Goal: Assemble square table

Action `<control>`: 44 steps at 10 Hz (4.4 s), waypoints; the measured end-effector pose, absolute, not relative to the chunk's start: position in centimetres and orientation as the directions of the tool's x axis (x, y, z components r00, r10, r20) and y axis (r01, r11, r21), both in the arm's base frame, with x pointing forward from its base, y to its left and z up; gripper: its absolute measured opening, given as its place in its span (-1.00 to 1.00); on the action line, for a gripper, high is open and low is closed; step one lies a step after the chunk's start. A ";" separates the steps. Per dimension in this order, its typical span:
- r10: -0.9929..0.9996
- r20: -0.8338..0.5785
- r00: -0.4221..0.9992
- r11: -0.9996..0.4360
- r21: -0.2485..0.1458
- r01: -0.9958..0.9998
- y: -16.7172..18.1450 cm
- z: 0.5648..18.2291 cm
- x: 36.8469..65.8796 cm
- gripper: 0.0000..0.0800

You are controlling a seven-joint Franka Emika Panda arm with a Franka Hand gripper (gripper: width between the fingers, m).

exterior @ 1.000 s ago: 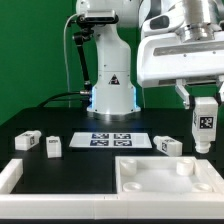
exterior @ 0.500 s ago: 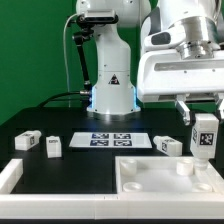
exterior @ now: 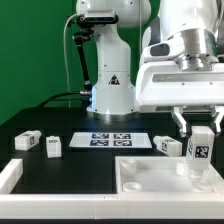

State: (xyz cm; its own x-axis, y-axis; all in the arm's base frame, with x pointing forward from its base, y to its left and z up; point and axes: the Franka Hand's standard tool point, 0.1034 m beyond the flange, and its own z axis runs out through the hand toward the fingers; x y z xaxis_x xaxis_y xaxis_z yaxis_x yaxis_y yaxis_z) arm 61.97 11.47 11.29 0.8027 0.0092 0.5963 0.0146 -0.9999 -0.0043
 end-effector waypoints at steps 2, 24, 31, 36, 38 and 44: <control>0.018 0.591 0.806 -1.000 0.000 0.022 11.7 10.9 61.8 -0.27; 0.114 0.587 0.801 -0.993 0.057 0.100 12.4 8.6 61.8 0.62; 0.106 0.444 0.889 -0.994 0.055 0.091 10.3 10.2 62.5 0.62; 0.063 0.089 0.994 -0.998 0.036 0.060 10.7 9.0 61.7 0.62; 0.043 -0.011 0.999 -0.998 0.034 0.043 10.2 8.5 62.1 0.62; -0.227 0.016 0.974 -0.973 0.031 -0.228 11.1 8.0 62.2 -0.27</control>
Offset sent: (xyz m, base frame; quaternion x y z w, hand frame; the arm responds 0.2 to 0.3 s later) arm 0.0062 0.0110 -0.0073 0.0043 0.0080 0.0077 0.9999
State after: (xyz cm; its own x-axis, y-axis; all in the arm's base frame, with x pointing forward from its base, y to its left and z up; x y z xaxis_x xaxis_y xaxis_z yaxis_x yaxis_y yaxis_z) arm 62.19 11.07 7.98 0.9737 -0.2273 0.0160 -0.2277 -0.9732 0.0310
